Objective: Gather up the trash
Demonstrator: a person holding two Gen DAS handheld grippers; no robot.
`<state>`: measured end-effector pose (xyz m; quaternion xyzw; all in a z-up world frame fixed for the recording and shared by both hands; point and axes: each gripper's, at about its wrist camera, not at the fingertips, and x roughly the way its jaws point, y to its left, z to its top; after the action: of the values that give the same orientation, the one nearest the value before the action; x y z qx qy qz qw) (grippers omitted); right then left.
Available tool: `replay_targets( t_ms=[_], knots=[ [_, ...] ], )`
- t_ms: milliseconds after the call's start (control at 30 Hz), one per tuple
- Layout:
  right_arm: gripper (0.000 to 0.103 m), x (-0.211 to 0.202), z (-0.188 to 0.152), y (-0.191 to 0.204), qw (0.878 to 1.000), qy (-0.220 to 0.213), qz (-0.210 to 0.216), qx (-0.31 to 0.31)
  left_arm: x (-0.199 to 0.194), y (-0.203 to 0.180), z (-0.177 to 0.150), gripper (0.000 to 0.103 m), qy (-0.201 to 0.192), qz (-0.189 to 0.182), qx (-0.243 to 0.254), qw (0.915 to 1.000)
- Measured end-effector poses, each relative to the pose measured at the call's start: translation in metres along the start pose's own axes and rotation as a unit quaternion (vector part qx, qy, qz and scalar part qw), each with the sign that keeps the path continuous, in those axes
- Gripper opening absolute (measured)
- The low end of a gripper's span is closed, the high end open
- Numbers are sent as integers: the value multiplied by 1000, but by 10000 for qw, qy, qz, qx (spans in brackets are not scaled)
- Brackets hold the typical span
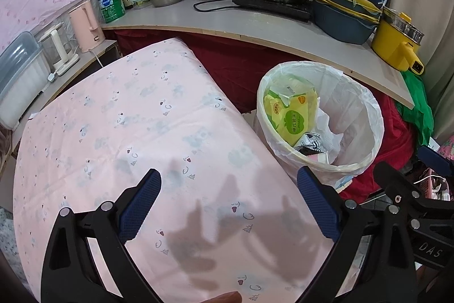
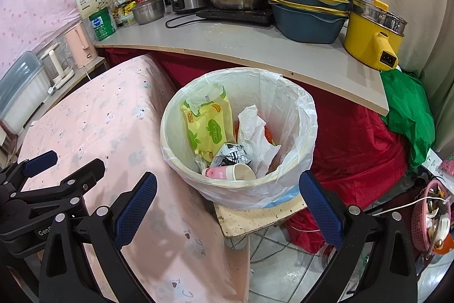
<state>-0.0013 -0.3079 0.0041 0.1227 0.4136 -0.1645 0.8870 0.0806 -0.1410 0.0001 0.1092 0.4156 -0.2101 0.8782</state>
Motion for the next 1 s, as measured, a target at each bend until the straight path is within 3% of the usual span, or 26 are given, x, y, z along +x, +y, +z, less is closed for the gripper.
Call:
replay_targets(
  t_ms=[1000],
  knots=[
    [97, -3, -4, -2, 9999, -13, -76, -75, -4, -3, -3, 92, -14, 117, 56, 9999]
  ],
)
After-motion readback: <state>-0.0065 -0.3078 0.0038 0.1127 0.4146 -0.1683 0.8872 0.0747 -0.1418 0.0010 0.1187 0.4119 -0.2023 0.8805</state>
